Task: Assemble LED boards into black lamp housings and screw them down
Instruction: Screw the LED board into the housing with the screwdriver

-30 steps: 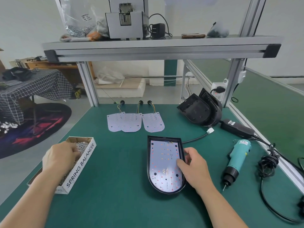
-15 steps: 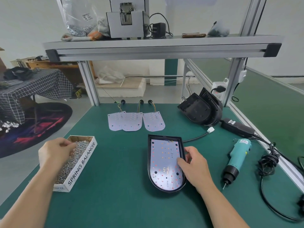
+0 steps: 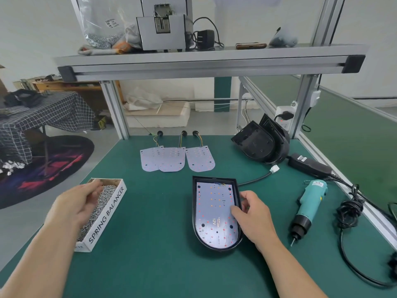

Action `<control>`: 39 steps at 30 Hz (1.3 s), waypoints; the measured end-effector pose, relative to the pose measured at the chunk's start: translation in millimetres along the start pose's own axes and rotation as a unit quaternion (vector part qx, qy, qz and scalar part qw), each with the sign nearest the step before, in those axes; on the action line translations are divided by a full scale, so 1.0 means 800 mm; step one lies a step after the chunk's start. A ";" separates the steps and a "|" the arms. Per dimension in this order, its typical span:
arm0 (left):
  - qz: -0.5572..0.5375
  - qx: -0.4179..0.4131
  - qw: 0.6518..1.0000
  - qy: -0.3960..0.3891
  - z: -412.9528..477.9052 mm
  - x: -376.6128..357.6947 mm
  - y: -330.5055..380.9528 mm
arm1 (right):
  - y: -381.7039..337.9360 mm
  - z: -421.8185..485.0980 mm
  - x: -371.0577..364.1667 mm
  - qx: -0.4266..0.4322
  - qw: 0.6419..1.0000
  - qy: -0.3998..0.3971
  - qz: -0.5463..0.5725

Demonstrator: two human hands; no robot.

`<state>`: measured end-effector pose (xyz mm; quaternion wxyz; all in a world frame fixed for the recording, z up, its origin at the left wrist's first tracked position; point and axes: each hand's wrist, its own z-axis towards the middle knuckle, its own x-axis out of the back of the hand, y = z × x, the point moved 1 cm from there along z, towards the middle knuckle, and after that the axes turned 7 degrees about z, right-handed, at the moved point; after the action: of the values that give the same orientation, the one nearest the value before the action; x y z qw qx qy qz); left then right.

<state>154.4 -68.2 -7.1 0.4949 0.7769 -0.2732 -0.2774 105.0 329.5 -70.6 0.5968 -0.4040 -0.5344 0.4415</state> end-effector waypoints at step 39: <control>-0.002 0.208 0.940 -0.269 -0.170 -0.255 -0.135 | -0.001 0.022 0.162 -0.264 0.925 0.187 -0.200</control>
<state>124.2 197.3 -25.3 0.2299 0.7592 -0.4464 -0.4142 92.8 453.8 -31.6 0.6337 -0.5067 -0.5801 0.0720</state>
